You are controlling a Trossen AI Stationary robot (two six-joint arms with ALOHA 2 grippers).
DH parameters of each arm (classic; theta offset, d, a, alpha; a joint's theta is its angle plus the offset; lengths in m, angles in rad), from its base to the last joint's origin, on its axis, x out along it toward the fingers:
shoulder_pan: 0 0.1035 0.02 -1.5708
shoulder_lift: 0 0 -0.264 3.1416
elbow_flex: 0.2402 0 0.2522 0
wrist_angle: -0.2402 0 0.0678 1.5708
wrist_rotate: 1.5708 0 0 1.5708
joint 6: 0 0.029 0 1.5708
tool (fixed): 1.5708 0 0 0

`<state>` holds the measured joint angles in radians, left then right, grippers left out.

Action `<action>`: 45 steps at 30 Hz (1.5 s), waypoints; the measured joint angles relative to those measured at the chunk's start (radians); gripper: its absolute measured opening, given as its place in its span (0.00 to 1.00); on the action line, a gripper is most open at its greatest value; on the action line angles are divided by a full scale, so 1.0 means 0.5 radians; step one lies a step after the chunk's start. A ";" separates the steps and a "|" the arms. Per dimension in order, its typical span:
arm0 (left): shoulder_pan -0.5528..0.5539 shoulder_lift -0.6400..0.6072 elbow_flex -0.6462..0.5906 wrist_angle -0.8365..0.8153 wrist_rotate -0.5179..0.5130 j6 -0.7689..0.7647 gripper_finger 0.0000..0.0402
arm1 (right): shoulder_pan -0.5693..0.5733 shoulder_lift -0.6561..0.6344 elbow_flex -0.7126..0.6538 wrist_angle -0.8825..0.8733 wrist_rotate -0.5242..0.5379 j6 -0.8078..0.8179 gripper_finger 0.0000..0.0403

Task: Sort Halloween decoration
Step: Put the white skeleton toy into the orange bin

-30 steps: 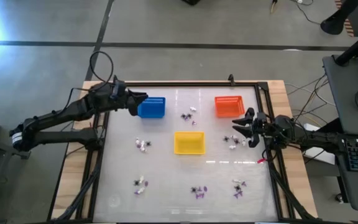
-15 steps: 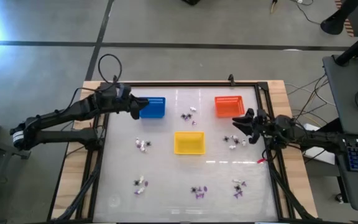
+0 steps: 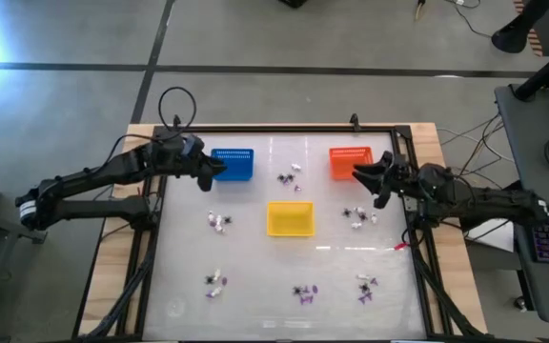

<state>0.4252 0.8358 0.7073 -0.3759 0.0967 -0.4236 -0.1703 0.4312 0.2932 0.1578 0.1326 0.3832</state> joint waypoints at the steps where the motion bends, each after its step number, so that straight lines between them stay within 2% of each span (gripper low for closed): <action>1: 0.000 -0.005 0.001 -0.001 0.000 0.026 0.34 | -0.001 0.044 0.047 -0.001 0.000 -0.001 0.34; 7: 0.000 -0.027 0.109 -0.038 0.001 0.203 0.34 | 0.000 0.295 0.291 -0.010 0.000 -0.002 0.34; 10: 0.000 -0.026 0.230 -0.227 0.001 0.314 0.34 | -0.001 0.406 0.411 -0.130 0.000 -0.003 0.34; 15: 0.000 -0.027 0.426 -0.571 -0.001 0.482 0.34 | 0.000 0.615 0.677 -0.731 0.012 -0.003 0.34; 19: 0.000 -0.027 0.518 -0.740 -0.012 0.626 0.34 | 0.000 0.792 0.920 -1.233 0.235 0.053 0.34; 21: 0.000 -0.031 0.527 -0.769 -0.017 0.685 0.34 | -0.001 0.884 1.022 -1.490 0.280 0.149 0.34; 29: 0.000 -0.041 0.527 -0.923 -0.019 0.832 0.34 | 0.000 1.112 1.249 -2.004 0.275 0.648 0.41; 32: 0.000 -0.042 0.527 -1.021 -0.021 0.864 0.34 | 0.000 1.162 1.267 -2.172 0.170 0.780 0.44; 37: 0.000 -0.060 0.526 -1.106 -0.021 0.946 0.34 | 0.013 1.235 1.254 -2.424 -0.132 0.793 0.45; 45: 0.000 -0.091 0.526 -1.231 -0.056 0.986 0.34 | 0.018 1.293 1.226 -2.719 -0.261 0.961 0.44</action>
<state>0.4252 0.7903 0.9703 -0.9912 0.0688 0.0696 -0.1612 1.0778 0.9062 -1.2017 0.0021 0.8637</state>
